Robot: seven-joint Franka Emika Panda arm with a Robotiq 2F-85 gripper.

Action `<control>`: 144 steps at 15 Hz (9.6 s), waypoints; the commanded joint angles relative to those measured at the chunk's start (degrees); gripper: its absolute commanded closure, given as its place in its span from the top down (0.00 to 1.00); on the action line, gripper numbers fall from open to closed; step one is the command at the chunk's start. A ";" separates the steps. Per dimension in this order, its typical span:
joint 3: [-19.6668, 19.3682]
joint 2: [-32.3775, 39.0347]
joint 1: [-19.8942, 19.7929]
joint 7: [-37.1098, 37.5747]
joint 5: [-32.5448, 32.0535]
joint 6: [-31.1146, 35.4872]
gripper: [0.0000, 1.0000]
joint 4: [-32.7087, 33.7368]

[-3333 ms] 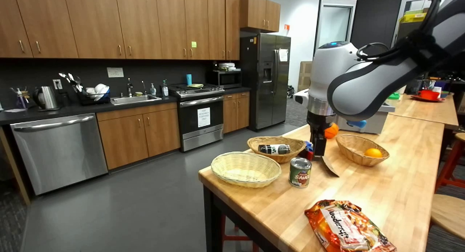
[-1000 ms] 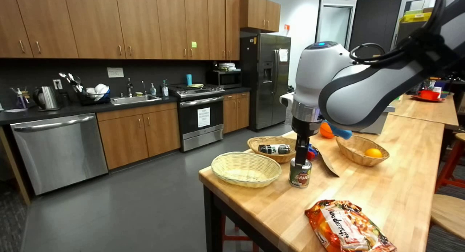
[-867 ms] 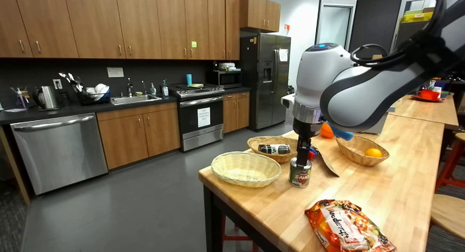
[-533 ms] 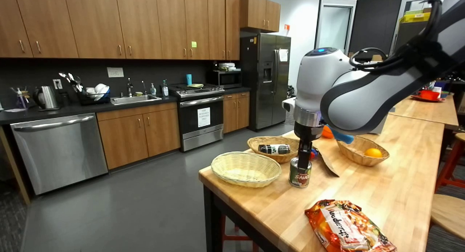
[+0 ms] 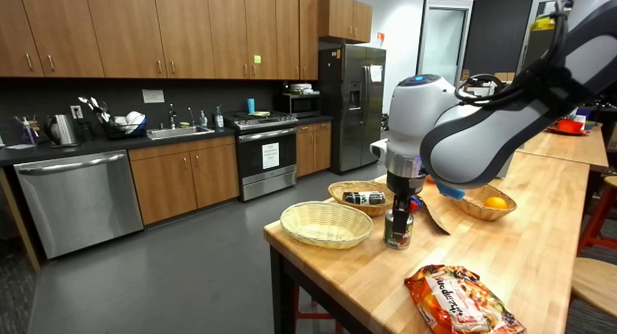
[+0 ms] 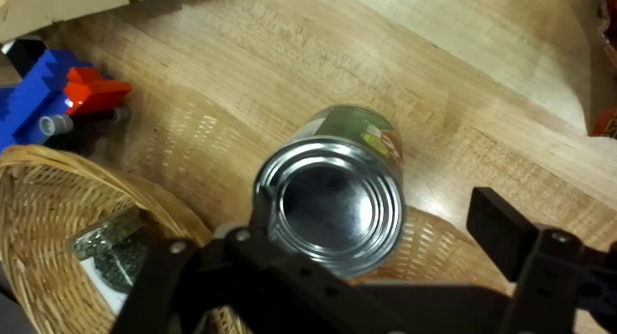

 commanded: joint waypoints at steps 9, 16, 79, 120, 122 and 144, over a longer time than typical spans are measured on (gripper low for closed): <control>0.24 1.73 -2.89 7.25 -4.65 0.81 1.00 1.44; 0.29 -0.52 -6.39 12.99 -14.08 -2.05 1.00 1.59; -1.61 1.61 -0.66 3.64 9.64 -6.25 1.00 4.82; -2.90 8.64 -4.16 6.82 4.73 -5.30 1.00 7.53; -3.02 8.78 -4.26 7.01 4.37 -5.53 0.75 7.69; -2.67 -0.19 -5.45 9.32 -5.82 -10.64 0.53 6.77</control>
